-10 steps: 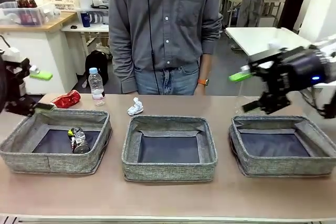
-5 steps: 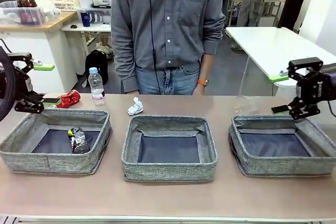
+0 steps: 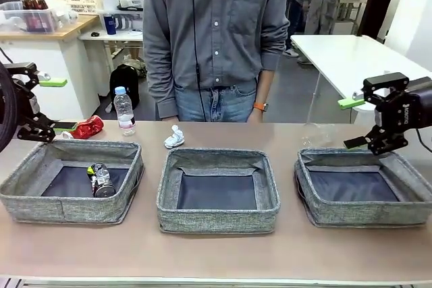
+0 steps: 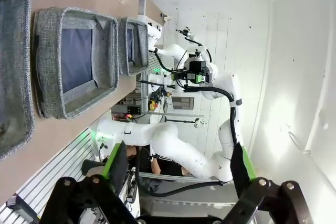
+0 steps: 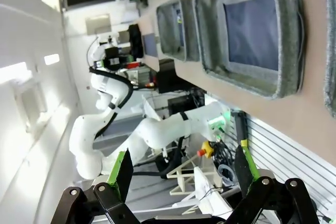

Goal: Sort the waste into the appropriate baskets.
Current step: Place the picked waste into the Fabric basket indicated by the person, then pick up the waste item pointed out by the person.

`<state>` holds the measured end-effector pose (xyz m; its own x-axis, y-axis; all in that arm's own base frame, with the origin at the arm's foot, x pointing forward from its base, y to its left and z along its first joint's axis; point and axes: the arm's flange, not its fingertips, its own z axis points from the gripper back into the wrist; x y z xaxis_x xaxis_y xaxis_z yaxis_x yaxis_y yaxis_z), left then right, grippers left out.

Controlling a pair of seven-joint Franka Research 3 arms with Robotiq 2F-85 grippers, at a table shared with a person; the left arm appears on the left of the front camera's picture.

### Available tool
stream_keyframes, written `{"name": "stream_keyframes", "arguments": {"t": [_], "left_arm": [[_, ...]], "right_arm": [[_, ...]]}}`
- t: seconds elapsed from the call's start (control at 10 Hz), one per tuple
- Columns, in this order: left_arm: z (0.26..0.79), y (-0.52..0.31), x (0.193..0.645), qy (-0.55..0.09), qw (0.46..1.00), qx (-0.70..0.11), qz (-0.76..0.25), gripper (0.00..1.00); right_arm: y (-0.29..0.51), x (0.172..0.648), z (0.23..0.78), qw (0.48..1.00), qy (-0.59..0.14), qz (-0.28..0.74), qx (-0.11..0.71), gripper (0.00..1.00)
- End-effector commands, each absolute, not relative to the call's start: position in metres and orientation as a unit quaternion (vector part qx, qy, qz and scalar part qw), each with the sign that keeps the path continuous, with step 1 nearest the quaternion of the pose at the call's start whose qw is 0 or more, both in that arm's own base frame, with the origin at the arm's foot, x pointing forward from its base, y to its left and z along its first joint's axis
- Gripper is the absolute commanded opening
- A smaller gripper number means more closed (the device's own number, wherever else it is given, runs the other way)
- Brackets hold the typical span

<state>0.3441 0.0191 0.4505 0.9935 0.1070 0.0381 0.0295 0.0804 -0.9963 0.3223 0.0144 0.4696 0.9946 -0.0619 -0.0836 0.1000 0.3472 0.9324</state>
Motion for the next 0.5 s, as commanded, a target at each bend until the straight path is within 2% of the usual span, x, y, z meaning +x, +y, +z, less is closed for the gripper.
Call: {"name": "stream_keyframes", "arguments": {"t": [0.0, 0.4], "left_arm": [[0.4526, 0.0171, 0.3443, -0.057, 0.727, -0.684, 0.022, 1.0], [0.4526, 0.0171, 0.3443, -0.057, 0.727, -0.684, 0.022, 1.0]], "right_arm": [[0.0132, 0.322, 0.4748, 0.818, 0.021, -0.059, 0.572, 1.0], [0.0132, 0.322, 0.4748, 0.818, 0.021, -0.059, 0.572, 1.0]]}}
